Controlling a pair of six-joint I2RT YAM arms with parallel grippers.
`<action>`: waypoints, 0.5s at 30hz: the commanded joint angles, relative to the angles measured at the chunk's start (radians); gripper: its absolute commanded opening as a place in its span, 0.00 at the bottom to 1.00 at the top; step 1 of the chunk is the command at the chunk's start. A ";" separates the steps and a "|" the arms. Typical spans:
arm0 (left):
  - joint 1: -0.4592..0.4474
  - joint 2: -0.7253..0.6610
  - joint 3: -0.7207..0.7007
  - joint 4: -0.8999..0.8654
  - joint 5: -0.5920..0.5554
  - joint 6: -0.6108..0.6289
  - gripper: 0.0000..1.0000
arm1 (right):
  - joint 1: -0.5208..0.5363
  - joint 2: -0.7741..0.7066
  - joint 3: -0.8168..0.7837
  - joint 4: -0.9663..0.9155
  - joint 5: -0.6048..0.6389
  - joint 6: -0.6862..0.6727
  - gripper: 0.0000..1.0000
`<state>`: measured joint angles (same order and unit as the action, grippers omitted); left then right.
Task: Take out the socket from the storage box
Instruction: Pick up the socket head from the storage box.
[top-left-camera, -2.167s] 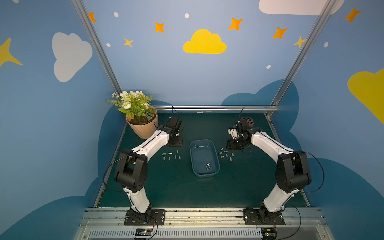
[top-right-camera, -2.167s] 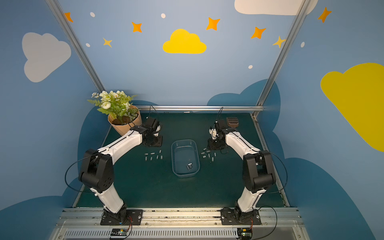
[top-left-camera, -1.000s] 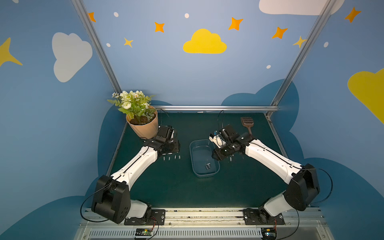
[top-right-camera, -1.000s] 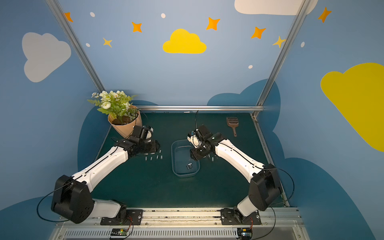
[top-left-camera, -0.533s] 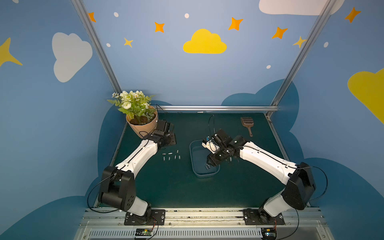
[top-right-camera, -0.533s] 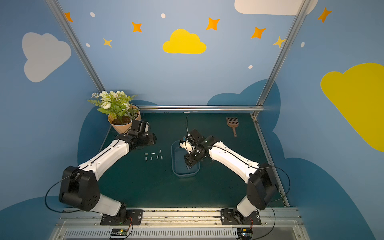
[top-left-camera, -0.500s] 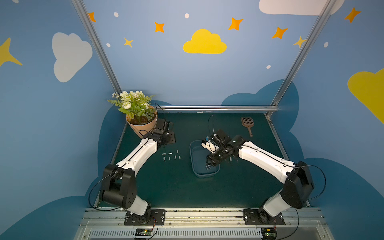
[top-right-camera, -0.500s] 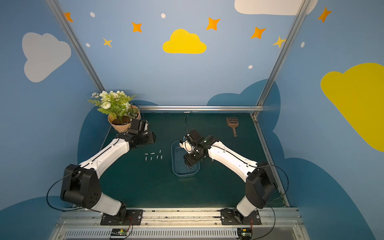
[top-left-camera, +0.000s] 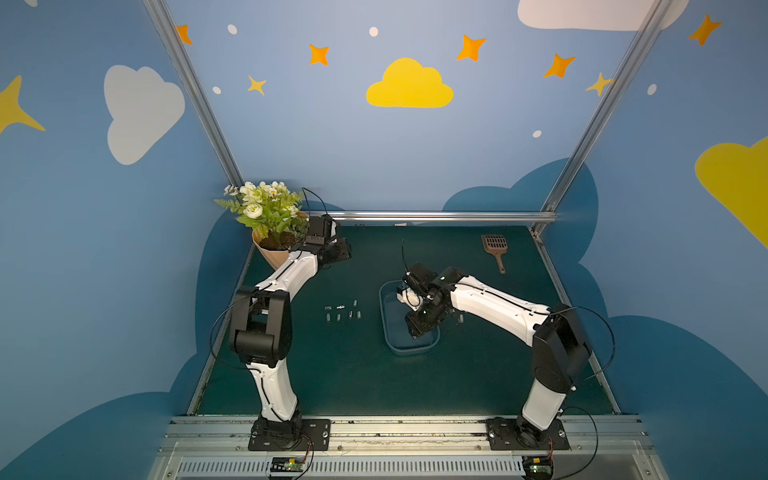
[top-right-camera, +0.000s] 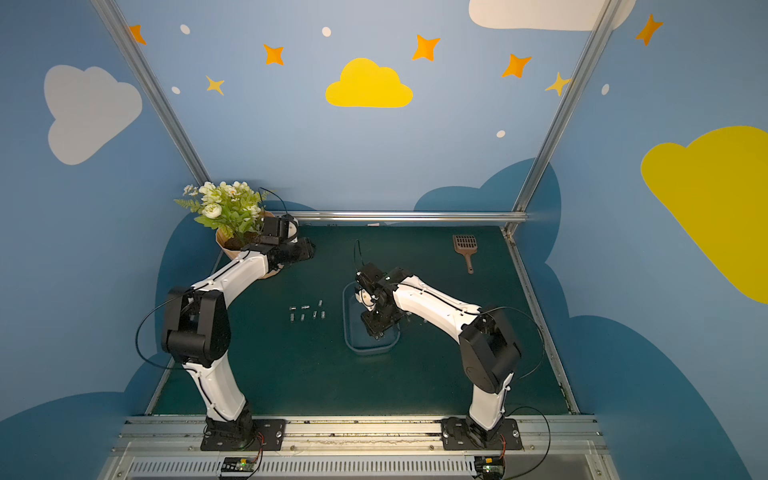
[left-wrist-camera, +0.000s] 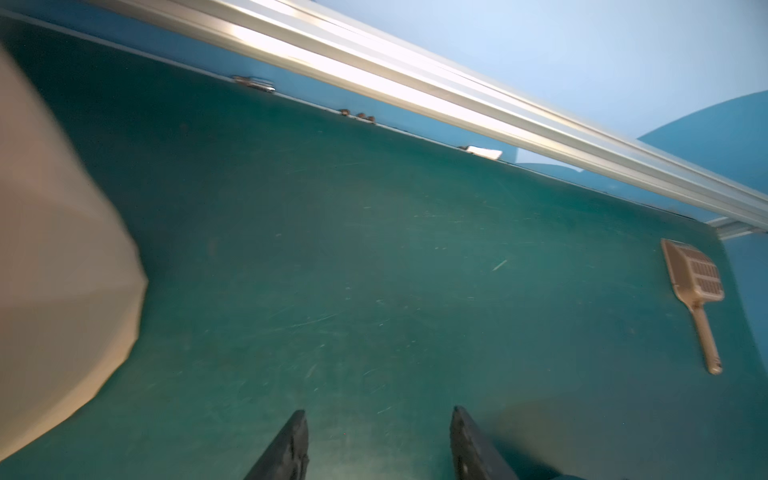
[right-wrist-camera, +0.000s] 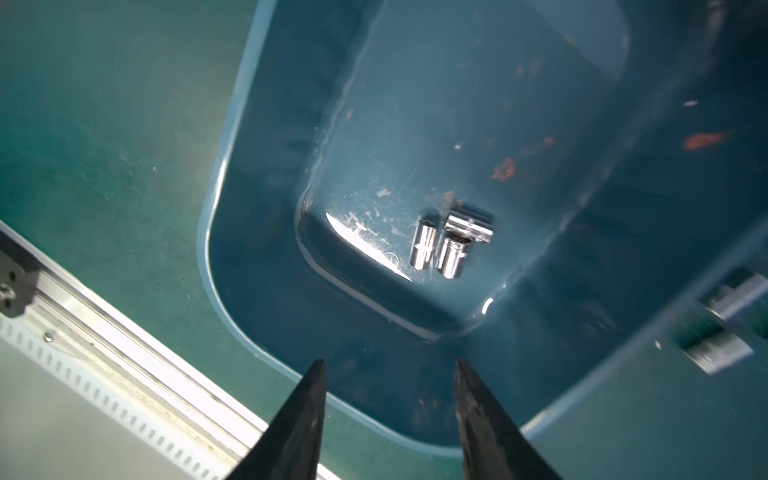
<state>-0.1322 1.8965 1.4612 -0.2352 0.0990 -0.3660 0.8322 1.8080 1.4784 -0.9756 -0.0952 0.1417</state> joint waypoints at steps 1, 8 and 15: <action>0.000 0.010 0.040 -0.025 0.060 -0.016 0.56 | -0.002 0.067 0.076 -0.127 0.046 0.042 0.50; 0.002 0.004 0.040 -0.041 0.079 -0.037 0.56 | -0.020 0.169 0.161 -0.171 0.032 0.040 0.48; 0.001 0.006 0.035 -0.054 0.093 -0.060 0.56 | -0.060 0.242 0.189 -0.178 0.011 0.023 0.43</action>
<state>-0.1329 1.9038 1.4845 -0.2657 0.1696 -0.4137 0.7853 2.0235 1.6360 -1.1168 -0.0719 0.1753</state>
